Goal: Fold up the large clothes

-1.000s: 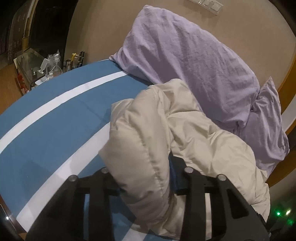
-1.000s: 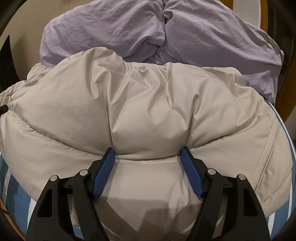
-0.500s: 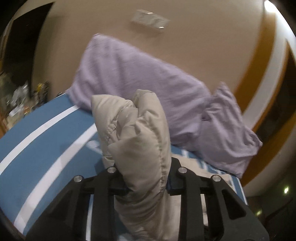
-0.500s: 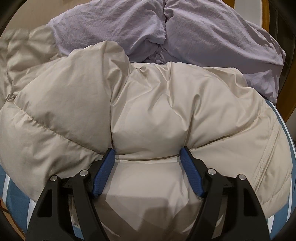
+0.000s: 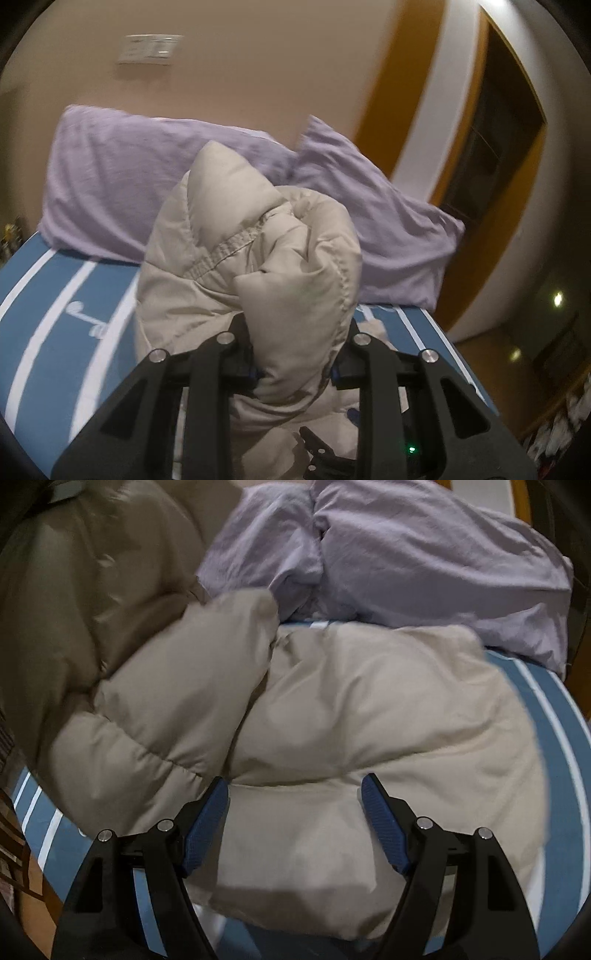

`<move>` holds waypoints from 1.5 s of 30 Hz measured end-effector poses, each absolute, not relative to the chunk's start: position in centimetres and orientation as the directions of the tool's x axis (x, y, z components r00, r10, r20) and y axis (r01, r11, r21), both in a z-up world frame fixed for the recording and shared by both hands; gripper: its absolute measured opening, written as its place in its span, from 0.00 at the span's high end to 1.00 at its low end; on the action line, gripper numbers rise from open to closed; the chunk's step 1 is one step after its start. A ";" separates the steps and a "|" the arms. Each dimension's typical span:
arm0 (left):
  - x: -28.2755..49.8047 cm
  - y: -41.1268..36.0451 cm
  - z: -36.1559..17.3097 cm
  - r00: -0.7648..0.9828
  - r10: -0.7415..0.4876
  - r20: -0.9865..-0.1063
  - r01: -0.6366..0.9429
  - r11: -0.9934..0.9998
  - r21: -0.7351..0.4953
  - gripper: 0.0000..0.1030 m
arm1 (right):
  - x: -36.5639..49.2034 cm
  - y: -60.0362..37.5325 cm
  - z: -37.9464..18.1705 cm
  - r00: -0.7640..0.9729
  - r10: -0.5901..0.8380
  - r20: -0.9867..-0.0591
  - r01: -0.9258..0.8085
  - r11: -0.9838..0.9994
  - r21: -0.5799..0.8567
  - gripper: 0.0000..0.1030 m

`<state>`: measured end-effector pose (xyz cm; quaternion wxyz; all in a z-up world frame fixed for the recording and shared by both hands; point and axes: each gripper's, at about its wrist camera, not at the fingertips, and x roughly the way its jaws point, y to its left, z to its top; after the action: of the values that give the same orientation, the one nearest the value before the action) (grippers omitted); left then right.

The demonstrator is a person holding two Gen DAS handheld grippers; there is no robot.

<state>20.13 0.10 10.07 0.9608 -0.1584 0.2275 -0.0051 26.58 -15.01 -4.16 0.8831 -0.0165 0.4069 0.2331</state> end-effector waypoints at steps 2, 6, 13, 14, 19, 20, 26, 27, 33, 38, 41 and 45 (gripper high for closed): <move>20.8 -2.3 9.8 0.891 -0.106 -0.441 -0.028 0.958 -0.287 0.75 | 26.3 -16.8 -3.6 0.593 0.380 -0.710 -0.407 0.902 0.143 0.26; 22.1 -6.2 8.9 0.872 -0.153 -0.465 0.029 0.965 -0.262 0.75 | 26.3 -20.7 -3.0 0.633 0.347 -0.692 -0.357 0.924 0.137 0.26; 24.1 -11.9 6.4 0.827 -0.213 -0.521 0.098 0.966 -0.241 0.75 | 26.7 -26.0 -3.5 0.654 0.306 -0.692 -0.275 0.948 0.159 0.26; 24.3 -12.7 6.1 0.820 -0.218 -0.529 0.105 0.966 -0.235 0.75 | 26.6 -26.6 -3.6 0.657 0.297 -0.693 -0.264 0.952 0.158 0.26; 25.4 -16.3 4.1 0.782 -0.242 -0.574 0.161 0.969 -0.190 0.75 | 26.8 -28.9 -4.4 0.655 0.282 -0.701 -0.216 0.959 0.185 0.25; 25.6 -16.8 3.7 0.777 -0.240 -0.582 0.166 0.970 -0.178 0.75 | 27.0 -29.5 -4.6 0.653 0.283 -0.703 -0.203 0.959 0.197 0.25; 24.9 -18.7 2.9 0.770 -0.211 -0.603 0.183 0.977 -0.108 0.66 | 26.5 -31.5 -4.7 0.661 0.269 -0.700 -0.163 0.963 0.216 0.25; 24.6 -18.7 3.2 0.771 -0.212 -0.601 0.185 0.977 -0.109 0.64 | 26.4 -31.7 -4.6 0.664 0.267 -0.699 -0.160 0.963 0.216 0.25; 23.2 -17.8 5.5 0.788 -0.223 -0.574 0.191 0.975 -0.116 0.47 | 25.6 -32.6 -3.8 0.680 0.263 -0.685 -0.139 0.963 0.231 0.25; 21.1 -15.7 8.1 0.826 -0.208 -0.523 0.176 0.978 -0.110 0.40 | 24.9 -33.0 -2.9 0.694 0.262 -0.671 -0.137 0.963 0.234 0.25; 20.8 -13.8 8.8 0.846 -0.156 -0.510 0.126 0.988 -0.092 0.39 | 24.8 -33.1 -2.5 0.700 0.260 -0.665 -0.138 0.963 0.231 0.25; 21.6 -10.7 8.7 0.850 -0.076 -0.521 0.037 0.996 -0.084 0.39 | 24.9 -33.0 -2.3 0.702 0.256 -0.665 -0.140 0.965 0.224 0.25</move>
<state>21.55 -10.69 8.72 0.9611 -0.0355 0.2722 -0.0293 24.91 -33.04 -2.25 0.9191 0.0784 0.3707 0.1077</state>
